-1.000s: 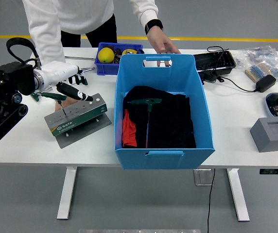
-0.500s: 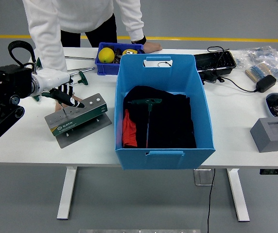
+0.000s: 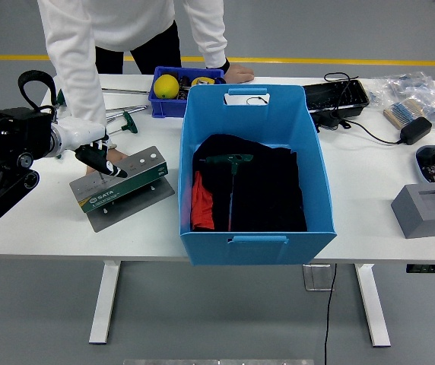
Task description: Lift tool from toolbox,place it in box,lift tool from toolbox,place it in box
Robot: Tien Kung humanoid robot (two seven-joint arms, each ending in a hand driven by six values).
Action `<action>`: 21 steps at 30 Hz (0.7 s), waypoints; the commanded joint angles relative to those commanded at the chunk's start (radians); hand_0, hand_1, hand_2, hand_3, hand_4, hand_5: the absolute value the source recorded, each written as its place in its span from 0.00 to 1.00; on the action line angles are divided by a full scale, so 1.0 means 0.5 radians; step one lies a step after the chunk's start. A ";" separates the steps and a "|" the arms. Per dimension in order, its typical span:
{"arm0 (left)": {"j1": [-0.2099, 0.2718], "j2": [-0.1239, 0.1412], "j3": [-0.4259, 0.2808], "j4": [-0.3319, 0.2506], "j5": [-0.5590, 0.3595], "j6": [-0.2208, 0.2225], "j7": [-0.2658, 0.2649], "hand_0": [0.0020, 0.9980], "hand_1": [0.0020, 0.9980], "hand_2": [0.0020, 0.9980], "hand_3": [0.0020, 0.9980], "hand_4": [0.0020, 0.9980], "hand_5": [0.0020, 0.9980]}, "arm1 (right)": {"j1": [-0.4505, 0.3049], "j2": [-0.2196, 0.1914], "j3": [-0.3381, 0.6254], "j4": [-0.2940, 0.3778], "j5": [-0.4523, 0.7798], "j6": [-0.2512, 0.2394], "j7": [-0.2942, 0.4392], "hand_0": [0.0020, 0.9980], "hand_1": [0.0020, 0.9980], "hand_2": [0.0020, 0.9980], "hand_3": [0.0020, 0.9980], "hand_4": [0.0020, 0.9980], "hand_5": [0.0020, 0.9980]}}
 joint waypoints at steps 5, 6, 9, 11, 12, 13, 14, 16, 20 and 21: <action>-0.009 -0.002 0.027 0.006 -0.005 -0.018 0.009 0.61 0.57 0.49 0.49 1.00 0.84 | 0.000 0.000 0.003 0.000 -0.008 -0.001 -0.003 0.63 0.61 0.68 0.55 0.76 0.66; -0.010 -0.002 0.030 0.008 -0.005 -0.021 0.011 0.61 0.57 0.49 0.49 1.00 0.84 | 0.000 0.000 0.003 0.001 -0.008 -0.001 -0.003 0.63 0.61 0.68 0.55 0.76 0.66; -0.011 -0.001 0.033 0.011 -0.006 -0.030 0.020 0.61 0.56 0.48 0.48 1.00 0.85 | 0.000 0.001 0.004 0.001 -0.009 -0.003 -0.004 0.63 0.61 0.68 0.55 0.76 0.66; -0.012 -0.001 0.035 0.010 -0.008 -0.034 0.023 0.61 0.56 0.48 0.48 1.00 0.85 | 0.000 0.001 0.004 0.002 -0.008 -0.003 -0.003 0.63 0.61 0.68 0.55 0.76 0.66; -0.012 0.000 0.036 0.009 -0.009 -0.037 0.026 0.61 0.56 0.48 0.48 1.00 0.85 | 0.000 0.001 0.004 0.002 -0.008 -0.003 -0.003 0.63 0.61 0.68 0.55 0.76 0.66; -0.013 0.000 0.037 0.008 -0.010 -0.039 0.027 0.60 0.52 0.43 0.44 1.00 0.86 | -0.001 0.001 0.004 0.002 -0.008 -0.003 -0.003 0.63 0.61 0.68 0.55 0.76 0.66; -0.013 0.000 0.037 0.009 -0.011 -0.040 0.028 0.60 0.52 0.43 0.44 1.00 0.86 | -0.001 0.002 0.004 0.002 -0.009 -0.004 -0.004 0.63 0.61 0.68 0.55 0.76 0.66; -0.015 -0.001 0.039 0.011 -0.013 -0.045 0.032 0.60 0.52 0.43 0.44 1.00 0.86 | -0.001 0.001 0.006 0.002 -0.012 -0.004 -0.005 0.63 0.61 0.68 0.55 0.76 0.66; -0.016 -0.003 0.040 0.018 -0.016 -0.048 0.034 0.59 0.46 0.39 0.40 1.00 0.86 | -0.001 0.001 0.006 0.002 -0.013 -0.004 -0.006 0.63 0.61 0.68 0.55 0.76 0.66; -0.017 -0.004 0.042 0.021 -0.017 -0.048 0.034 0.59 0.46 0.39 0.40 1.00 0.86 | -0.001 0.001 0.006 0.002 -0.013 -0.003 -0.006 0.63 0.61 0.68 0.55 0.76 0.66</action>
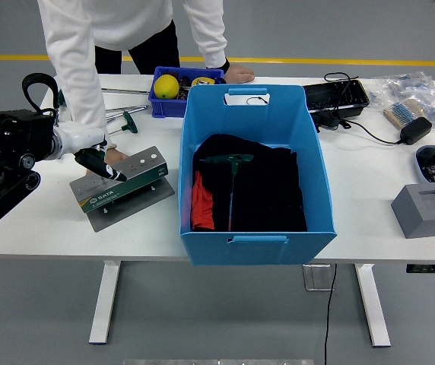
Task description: Lift tool from toolbox,place it in box,lift tool from toolbox,place it in box
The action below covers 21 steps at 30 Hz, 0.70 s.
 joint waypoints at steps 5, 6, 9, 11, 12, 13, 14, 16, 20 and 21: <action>-0.001 -0.001 0.007 0.014 -0.004 0.001 -0.007 0.57 0.40 0.33 0.36 1.00 0.86 | -0.001 0.001 -0.004 -0.001 0.006 0.000 0.001 0.63 0.61 0.68 0.55 0.76 0.66; -0.001 -0.002 0.008 0.017 -0.005 0.000 -0.008 0.57 0.40 0.33 0.36 1.00 0.86 | 0.000 0.001 -0.005 -0.001 0.007 0.000 0.002 0.63 0.61 0.68 0.55 0.76 0.66; 0.000 -0.003 0.011 0.027 -0.009 -0.005 -0.007 0.57 0.40 0.33 0.36 1.00 0.86 | 0.000 0.001 -0.006 -0.001 0.008 0.001 0.002 0.63 0.61 0.68 0.55 0.76 0.66; 0.000 -0.003 0.013 0.033 -0.011 -0.008 -0.005 0.56 0.37 0.31 0.34 1.00 0.86 | 0.000 0.001 -0.008 -0.001 0.011 0.001 0.003 0.63 0.61 0.68 0.55 0.76 0.66; 0.000 -0.003 0.014 0.037 -0.014 -0.011 -0.002 0.56 0.37 0.31 0.34 1.00 0.86 | 0.000 0.001 -0.008 -0.001 0.012 0.001 0.003 0.63 0.61 0.68 0.55 0.76 0.66; 0.000 -0.003 0.014 0.040 -0.016 -0.012 -0.002 0.56 0.37 0.31 0.34 1.00 0.86 | 0.000 0.001 -0.008 -0.002 0.011 0.001 0.003 0.63 0.61 0.68 0.55 0.76 0.66; -0.001 -0.003 0.015 0.042 -0.016 -0.012 -0.003 0.56 0.37 0.31 0.34 1.00 0.86 | 0.000 0.000 -0.007 -0.002 0.010 0.001 0.003 0.63 0.61 0.68 0.55 0.76 0.66; -0.002 -0.003 0.015 0.049 -0.016 -0.003 -0.017 0.52 0.31 0.26 0.29 1.00 0.87 | 0.000 0.000 -0.007 -0.001 0.009 0.001 0.002 0.63 0.61 0.67 0.55 0.76 0.66; -0.005 -0.006 0.017 0.061 -0.015 0.008 -0.029 0.52 0.31 0.26 0.29 1.00 0.87 | 0.000 0.000 -0.006 -0.002 0.008 0.001 0.002 0.63 0.61 0.67 0.55 0.76 0.66; -0.005 -0.007 0.018 0.066 -0.016 0.011 -0.031 0.52 0.31 0.26 0.29 1.00 0.87 | 0.000 0.000 -0.006 -0.002 0.007 0.001 0.001 0.63 0.61 0.67 0.55 0.76 0.66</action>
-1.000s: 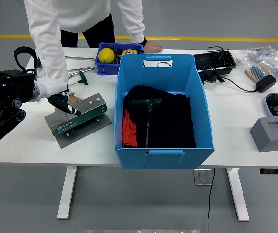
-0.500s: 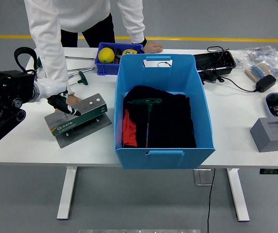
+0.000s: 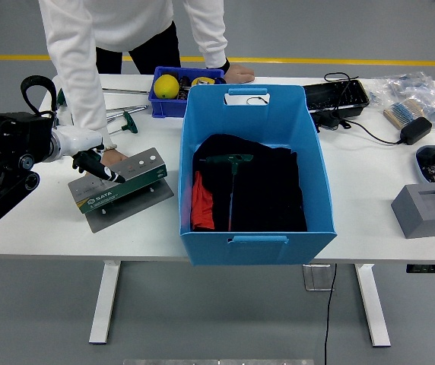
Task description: Lift tool from toolbox,place it in box,lift tool from toolbox,place it in box
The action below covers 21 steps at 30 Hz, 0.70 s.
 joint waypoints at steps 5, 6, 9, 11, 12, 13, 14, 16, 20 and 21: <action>0.001 -0.001 0.005 0.022 0.004 0.027 -0.033 0.46 0.21 0.20 0.22 1.00 0.86 | 0.001 -0.001 -0.002 -0.001 0.004 0.001 0.001 0.63 0.61 0.67 0.55 0.76 0.66; 0.001 0.000 0.006 0.026 0.007 0.041 -0.050 0.46 0.21 0.20 0.22 1.00 0.86 | 0.001 -0.001 -0.002 -0.001 0.005 0.001 0.002 0.63 0.61 0.67 0.55 0.76 0.66; 0.004 0.000 0.008 0.038 0.020 0.085 -0.102 0.33 0.12 0.13 0.16 1.00 0.80 | 0.000 0.000 -0.003 -0.001 0.009 0.001 0.003 0.63 0.61 0.67 0.55 0.76 0.66; 0.005 0.000 0.010 0.048 0.031 0.114 -0.129 0.33 0.12 0.13 0.16 1.00 0.80 | 0.001 0.000 -0.004 -0.002 0.008 0.002 0.003 0.63 0.61 0.67 0.55 0.76 0.66; 0.006 0.000 0.011 0.053 0.036 0.127 -0.141 0.33 0.12 0.13 0.16 1.00 0.80 | 0.001 0.000 -0.002 -0.002 0.006 0.002 0.002 0.63 0.61 0.67 0.55 0.76 0.66; 0.006 0.000 0.011 0.056 0.039 0.136 -0.149 0.25 0.06 0.10 0.12 1.00 0.68 | 0.001 0.000 -0.001 -0.002 0.005 0.002 0.002 0.63 0.61 0.67 0.55 0.76 0.66; 0.008 0.002 0.012 0.061 0.047 0.155 -0.167 0.25 0.06 0.10 0.12 1.00 0.68 | 0.001 0.000 -0.001 -0.002 0.004 0.002 0.002 0.63 0.61 0.67 0.55 0.76 0.66; 0.011 0.004 0.013 0.071 0.072 0.194 -0.208 0.25 0.06 0.10 0.12 1.00 0.68 | 0.000 0.000 0.000 -0.002 0.006 0.002 0.002 0.63 0.61 0.67 0.55 0.76 0.66; 0.011 0.005 0.015 0.082 0.117 0.243 -0.262 0.15 0.03 0.08 0.11 1.00 0.59 | 0.000 0.000 0.003 -0.003 0.001 0.002 0.001 0.63 0.61 0.67 0.55 0.76 0.66; 0.012 0.005 0.016 0.084 0.132 0.269 -0.283 0.15 0.03 0.08 0.11 1.00 0.59 | 0.000 0.000 0.003 -0.003 0.002 0.002 0.001 0.63 0.61 0.67 0.55 0.76 0.66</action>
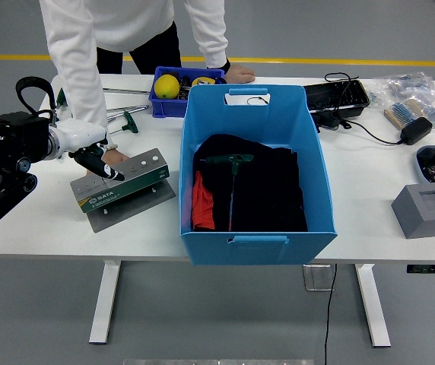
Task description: Lift tool from toolbox,place it in box,lift tool from toolbox,place it in box
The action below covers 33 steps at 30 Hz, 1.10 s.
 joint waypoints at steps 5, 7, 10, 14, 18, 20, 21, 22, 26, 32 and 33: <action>0.004 0.002 0.007 0.002 0.043 0.136 -0.080 0.12 0.00 0.05 0.09 1.00 0.48 | 0.000 0.000 0.001 0.000 0.000 0.000 0.001 0.63 0.61 0.67 0.55 0.76 0.66; 0.006 0.003 0.005 0.002 0.047 0.201 -0.105 0.12 0.00 0.05 0.09 1.00 0.48 | -0.001 0.000 0.002 0.000 -0.002 -0.001 0.000 0.63 0.61 0.67 0.55 0.76 0.66; 0.010 0.004 -0.007 0.001 0.031 0.299 -0.142 0.10 0.00 0.01 0.06 0.98 0.40 | -0.002 0.001 0.005 0.000 -0.006 -0.001 -0.001 0.63 0.61 0.67 0.55 0.76 0.66; 0.015 0.005 -0.023 -0.003 -0.006 0.395 -0.180 0.10 0.00 0.01 0.06 0.98 0.40 | -0.006 0.004 0.015 0.000 -0.016 -0.004 -0.005 0.63 0.61 0.67 0.55 0.76 0.66; 0.021 0.009 -0.045 -0.014 -0.030 0.471 -0.224 0.08 0.00 0.00 0.05 0.91 0.46 | -0.010 0.007 0.026 0.000 -0.029 -0.007 -0.010 0.63 0.61 0.67 0.55 0.76 0.66; 0.022 0.012 -0.056 -0.021 -0.035 0.496 -0.246 0.08 0.00 0.00 0.05 0.91 0.46 | -0.012 0.008 0.031 0.000 -0.035 -0.008 -0.012 0.63 0.61 0.67 0.55 0.76 0.66; 0.022 0.014 -0.061 -0.024 -0.037 0.507 -0.257 0.08 0.00 0.00 0.05 0.91 0.46 | -0.013 0.008 0.031 0.000 -0.035 -0.008 -0.012 0.63 0.61 0.67 0.55 0.76 0.66; 0.022 0.016 -0.066 -0.026 -0.039 0.517 -0.271 0.07 0.00 0.00 0.04 0.89 0.49 | -0.014 0.008 0.032 0.000 -0.035 -0.008 -0.012 0.63 0.61 0.67 0.55 0.76 0.66; 0.025 0.021 -0.086 -0.028 -0.046 0.555 -0.315 0.07 0.00 0.00 0.04 0.89 0.49 | -0.016 0.009 0.032 -0.001 -0.033 -0.008 -0.011 0.63 0.61 0.67 0.55 0.76 0.66; 0.028 0.024 -0.106 -0.032 -0.051 0.624 -0.374 0.06 0.00 0.00 0.04 0.88 0.50 | -0.019 0.010 0.027 -0.003 -0.023 -0.007 -0.008 0.63 0.61 0.68 0.55 0.76 0.66; 0.027 0.025 -0.109 -0.033 -0.052 0.633 -0.381 0.06 0.00 0.00 0.04 0.88 0.50 | -0.018 0.010 0.027 -0.003 -0.021 -0.006 -0.008 0.63 0.61 0.68 0.55 0.76 0.66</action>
